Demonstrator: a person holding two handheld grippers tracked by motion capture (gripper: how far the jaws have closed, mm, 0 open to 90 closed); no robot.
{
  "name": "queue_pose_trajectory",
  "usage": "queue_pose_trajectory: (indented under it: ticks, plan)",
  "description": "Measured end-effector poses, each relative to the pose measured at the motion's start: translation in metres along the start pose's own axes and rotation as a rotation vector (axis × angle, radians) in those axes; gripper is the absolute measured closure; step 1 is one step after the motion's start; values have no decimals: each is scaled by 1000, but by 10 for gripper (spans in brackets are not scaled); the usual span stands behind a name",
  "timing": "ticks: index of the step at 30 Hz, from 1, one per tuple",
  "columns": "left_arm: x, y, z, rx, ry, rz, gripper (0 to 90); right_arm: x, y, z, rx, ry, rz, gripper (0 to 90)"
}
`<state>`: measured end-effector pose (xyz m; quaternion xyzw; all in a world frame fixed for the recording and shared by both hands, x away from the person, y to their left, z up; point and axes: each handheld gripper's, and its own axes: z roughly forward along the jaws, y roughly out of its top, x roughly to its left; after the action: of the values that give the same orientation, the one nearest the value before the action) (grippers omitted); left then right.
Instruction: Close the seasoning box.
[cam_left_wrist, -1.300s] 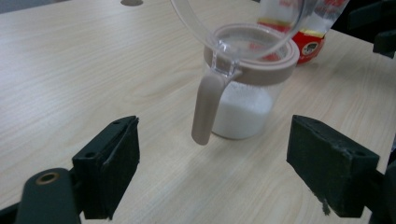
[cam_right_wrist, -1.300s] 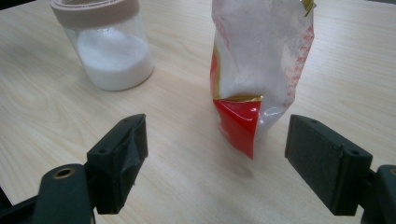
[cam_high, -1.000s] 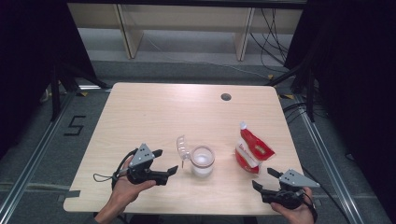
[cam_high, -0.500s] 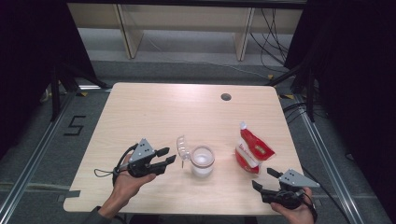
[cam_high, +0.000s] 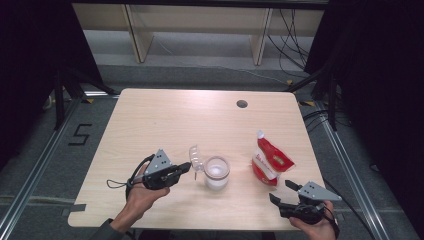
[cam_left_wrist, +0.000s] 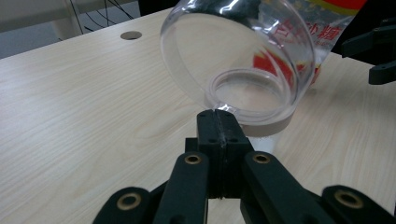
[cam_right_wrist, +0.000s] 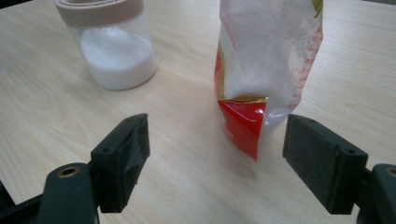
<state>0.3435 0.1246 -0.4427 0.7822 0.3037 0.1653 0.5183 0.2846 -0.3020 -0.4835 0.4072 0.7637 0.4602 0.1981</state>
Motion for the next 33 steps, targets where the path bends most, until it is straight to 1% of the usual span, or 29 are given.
queue_pose_trajectory:
  ticks: [2, 3, 5, 6, 7, 8, 9, 10, 11, 14, 17, 21, 22, 23, 24, 25, 26, 31, 32, 33]
  plan:
    - [-1, 1, 2, -2, -11, 3, 893, 0, 0, 0, 2, 1, 0, 238]
    - [-1, 1, 3, 0, -11, 4, 893, -1, 0, 1, -2, 0, -14, 238]
    - [-2, 1, 3, 3, -11, 4, 892, 0, 0, 1, 1, 2, -4, 239]
    - [-2, 1, 3, 3, -11, 4, 892, 0, 0, 1, 1, 2, -4, 239]
    - [-3, 1, 4, -1, -17, 3, 892, -1, 0, 1, -7, 2, -16, 239]
    - [-3, 1, 4, -1, -17, 3, 892, -1, 0, 1, -7, 2, -16, 239]
    - [-4, 2, 5, 1, -16, 3, 892, 0, 0, 1, -3, 4, -5, 240]
    - [-4, 2, 6, -7, -25, 7, 892, -1, 0, 2, -5, 5, -13, 240]
    - [-4, 3, 6, -5, -25, 9, 892, 0, 0, 1, -3, 4, -8, 240]
    - [-4, 3, 6, -5, -26, 11, 892, -1, 0, 2, -5, 6, -20, 240]
    - [-5, 4, 7, -11, -31, 10, 892, -1, 0, 2, -6, 6, -23, 241]
    - [-5, 5, 8, -7, -32, 12, 892, -1, 0, 2, -10, 4, -24, 241]
    - [-5, 5, 8, -9, -33, 14, 892, 2, 0, 1, 3, 4, 10, 241]
    - [-7, 6, 8, -6, -29, 9, 892, 1, -1, 2, 2, 3, -10, 241]
    - [-7, 6, 8, -6, -29, 9, 892, 1, -1, 2, 2, 3, -10, 241]
    - [-7, 6, 9, -5, -30, 13, 892, 0, 0, 2, -1, 1, -23, 241]
    - [-7, 6, 9, -5, -31, 17, 891, -2, 0, 2, -12, -4, -51, 241]
    - [-8, 8, 11, -5, -37, 21, 891, -2, 0, 3, -11, -2, -51, 241]
    - [-9, 8, 12, -10, -47, 16, 891, -2, 0, 3, -11, -1, -51, 241]
    - [-10, 9, 13, -3, -42, 23, 890, -1, 0, 3, -8, 1, -49, 241]
